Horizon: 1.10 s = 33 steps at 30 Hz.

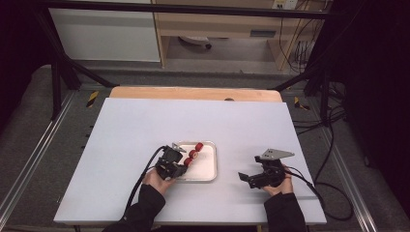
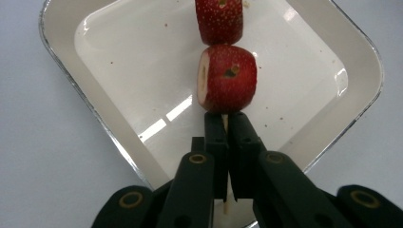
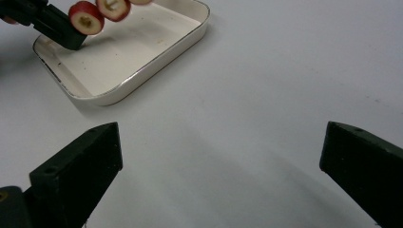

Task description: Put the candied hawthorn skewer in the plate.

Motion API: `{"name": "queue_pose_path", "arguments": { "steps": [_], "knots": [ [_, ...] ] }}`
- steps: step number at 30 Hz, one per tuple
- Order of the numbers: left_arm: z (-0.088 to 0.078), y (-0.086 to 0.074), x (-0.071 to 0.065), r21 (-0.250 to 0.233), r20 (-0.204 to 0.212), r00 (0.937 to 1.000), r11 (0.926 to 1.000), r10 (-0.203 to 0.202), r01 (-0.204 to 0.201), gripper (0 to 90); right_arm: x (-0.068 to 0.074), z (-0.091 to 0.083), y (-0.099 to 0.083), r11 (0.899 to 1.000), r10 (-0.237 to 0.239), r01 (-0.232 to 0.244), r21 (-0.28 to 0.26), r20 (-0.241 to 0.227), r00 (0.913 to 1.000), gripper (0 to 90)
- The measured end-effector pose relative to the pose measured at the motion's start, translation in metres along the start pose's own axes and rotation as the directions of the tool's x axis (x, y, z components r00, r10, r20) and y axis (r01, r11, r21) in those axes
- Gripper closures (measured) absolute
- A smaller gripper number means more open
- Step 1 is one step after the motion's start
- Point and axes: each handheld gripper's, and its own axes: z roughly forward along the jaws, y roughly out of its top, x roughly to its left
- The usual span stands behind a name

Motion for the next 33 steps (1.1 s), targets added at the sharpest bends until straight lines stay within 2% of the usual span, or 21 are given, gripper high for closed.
{"name": "queue_pose_path", "arguments": {
  "steps": [5,6,8,9,11,12,15,16,19,20,22,23,25,26,29,33],
  "knots": [
    [-0.004,0.0,0.001,-0.017,0.008,1.0,0.9999,0.001,-0.001,81.5,0.0,0.001,-0.001,1.0,-0.002,0.002,0.011,-0.002,1.0,0.6],
    [-0.006,-0.001,0.001,-0.031,0.011,0.9999,0.9995,0.003,-0.003,75.9,0.0,0.001,-0.001,1.0,-0.003,0.003,0.009,-0.004,1.0,0.6],
    [-0.013,-0.001,0.003,-0.058,0.018,0.9998,0.9983,0.012,-0.011,73.6,0.0,0.001,0.0,1.0,-0.005,0.005,0.008,-0.002,1.0,0.6],
    [-0.016,-0.002,0.004,-0.077,0.03,0.9993,0.9968,0.022,-0.02,66.9,0.0,0.0,0.0,1.0,-0.003,0.003,0.007,0.0,1.0,0.6],
    [-0.024,-0.004,0.007,-0.108,0.044,0.998,0.9934,0.044,-0.039,61.0,0.0,0.0,0.0,1.0,0.0,0.0,0.006,0.001,1.0,0.6],
    [-0.027,-0.006,0.009,-0.122,0.051,0.9974,0.9915,0.051,-0.044,61.0,0.0,-0.001,0.0,1.0,0.003,-0.003,0.006,0.001,1.0,0.6],
    [-0.037,-0.012,0.016,-0.155,0.059,0.9966,0.9867,0.058,-0.049,47.8,-0.001,-0.002,0.0,1.0,0.006,-0.006,0.0,0.004,1.0,0.6],
    [-0.041,-0.014,0.019,-0.163,0.057,0.9962,0.9851,0.066,-0.056,47.8,-0.001,-0.002,0.0,1.0,0.006,-0.006,0.0,0.004,1.0,0.6],
    [-0.051,-0.025,0.028,-0.187,0.03,0.996,0.9794,0.085,-0.077,38.0,-0.001,-0.004,0.0,1.0,0.013,-0.013,-0.001,0.006,0.9999,0.6],
    [-0.054,-0.029,0.031,-0.193,0.009,0.9955,0.9769,0.095,-0.091,31.7,-0.002,-0.005,0.0,1.0,0.011,-0.011,-0.003,0.008,0.9999,0.6],
    [-0.063,-0.044,0.042,-0.207,-0.029,0.9941,0.9723,0.104,-0.108,27.9,-0.002,-0.006,0.0,1.0,0.015,-0.015,-0.005,0.012,0.9998,0.5],
    [-0.063,-0.044,0.042,-0.207,-0.029,0.9941,0.9723,0.104,-0.108,26.3,-0.002,-0.006,0.0,1.0,0.015,-0.015,-0.005,0.012,0.9998,0.5],
    [-0.07,-0.06,0.054,-0.215,-0.022,0.9958,0.9722,0.089,-0.092,23.6,-0.003,-0.006,0.0,1.0,0.016,-0.016,0.0,0.015,0.9998,0.5],
    [-0.07,-0.06,0.054,-0.215,-0.022,0.9958,0.9722,0.089,-0.092,22.4,-0.003,-0.006,0.0,1.0,0.017,-0.017,-0.001,0.017,0.9997,0.5],
    [-0.076,-0.075,0.066,-0.224,-0.033,0.9969,0.9715,0.072,-0.078,19.9,-0.003,-0.006,0.0,1.0,0.02,-0.02,0.001,0.016,0.9997,0.5],
    [-0.082,-0.093,0.079,-0.253,-0.032,0.9987,0.9663,0.039,-0.046,16.5,-0.003,-0.006,-0.002,1.0,0.02,-0.02,0.01,0.019,0.9996,0.4]
  ]
}}
